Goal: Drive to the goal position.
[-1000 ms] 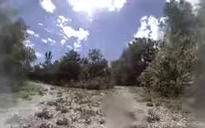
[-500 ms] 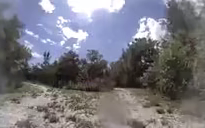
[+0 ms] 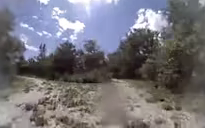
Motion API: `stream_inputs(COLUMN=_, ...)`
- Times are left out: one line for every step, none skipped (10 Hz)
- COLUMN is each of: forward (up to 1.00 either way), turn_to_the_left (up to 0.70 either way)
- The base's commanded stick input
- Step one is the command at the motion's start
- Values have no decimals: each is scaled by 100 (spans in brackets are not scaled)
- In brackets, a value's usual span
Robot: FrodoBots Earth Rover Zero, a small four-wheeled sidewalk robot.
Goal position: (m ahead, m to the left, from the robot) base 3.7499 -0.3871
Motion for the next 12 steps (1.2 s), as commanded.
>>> stream_inputs(forward=70, turn_to_the_left=0)
stream_inputs(forward=70, turn_to_the_left=0)
stream_inputs(forward=70, turn_to_the_left=0)
stream_inputs(forward=70, turn_to_the_left=0)
stream_inputs(forward=70, turn_to_the_left=0)
stream_inputs(forward=70, turn_to_the_left=0)
stream_inputs(forward=70, turn_to_the_left=0)
stream_inputs(forward=70, turn_to_the_left=0)
stream_inputs(forward=70, turn_to_the_left=0)
stream_inputs(forward=70, turn_to_the_left=0)
stream_inputs(forward=70, turn_to_the_left=0)
stream_inputs(forward=70, turn_to_the_left=0)
